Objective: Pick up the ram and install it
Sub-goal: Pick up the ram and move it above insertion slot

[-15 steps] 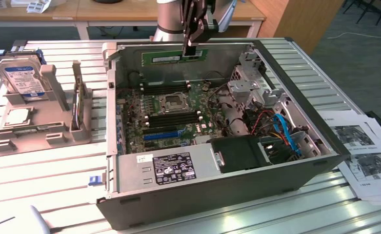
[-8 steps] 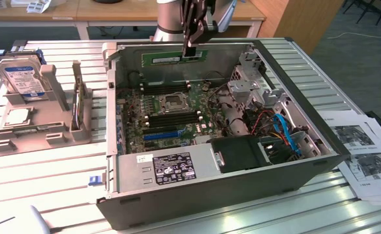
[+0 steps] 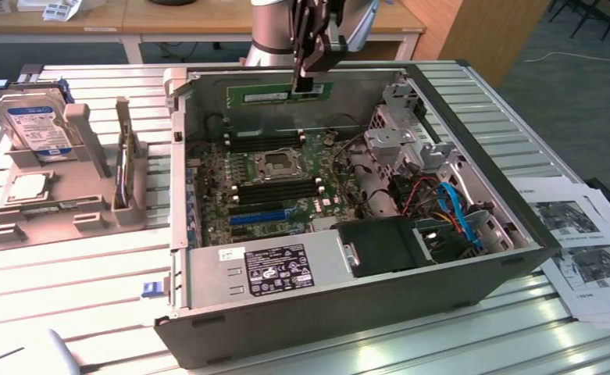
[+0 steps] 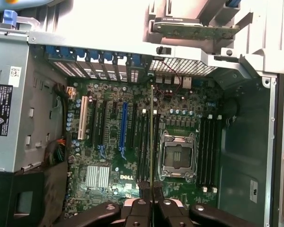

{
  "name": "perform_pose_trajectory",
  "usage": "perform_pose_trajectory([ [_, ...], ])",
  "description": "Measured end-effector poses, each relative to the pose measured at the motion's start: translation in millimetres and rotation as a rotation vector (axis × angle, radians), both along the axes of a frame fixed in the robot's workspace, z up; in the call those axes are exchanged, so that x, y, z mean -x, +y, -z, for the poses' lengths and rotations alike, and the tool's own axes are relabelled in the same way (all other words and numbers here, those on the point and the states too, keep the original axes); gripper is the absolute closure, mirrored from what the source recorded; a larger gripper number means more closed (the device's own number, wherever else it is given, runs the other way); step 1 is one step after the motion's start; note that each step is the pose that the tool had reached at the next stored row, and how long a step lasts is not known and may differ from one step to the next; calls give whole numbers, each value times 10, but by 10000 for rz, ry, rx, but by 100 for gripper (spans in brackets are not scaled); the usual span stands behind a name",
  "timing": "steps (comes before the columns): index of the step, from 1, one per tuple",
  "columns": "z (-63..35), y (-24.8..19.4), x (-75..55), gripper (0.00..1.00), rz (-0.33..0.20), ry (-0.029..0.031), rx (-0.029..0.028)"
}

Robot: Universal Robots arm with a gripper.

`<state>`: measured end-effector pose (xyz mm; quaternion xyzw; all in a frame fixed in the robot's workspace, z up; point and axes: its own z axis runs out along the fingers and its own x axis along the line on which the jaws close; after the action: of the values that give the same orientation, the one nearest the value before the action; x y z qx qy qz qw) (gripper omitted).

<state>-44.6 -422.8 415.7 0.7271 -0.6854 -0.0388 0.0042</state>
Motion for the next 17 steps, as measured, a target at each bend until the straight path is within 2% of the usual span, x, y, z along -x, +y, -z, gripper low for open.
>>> perform_pose_trajectory([
  [17, 119, 0, 0, 88, 231, 0, 0],
])
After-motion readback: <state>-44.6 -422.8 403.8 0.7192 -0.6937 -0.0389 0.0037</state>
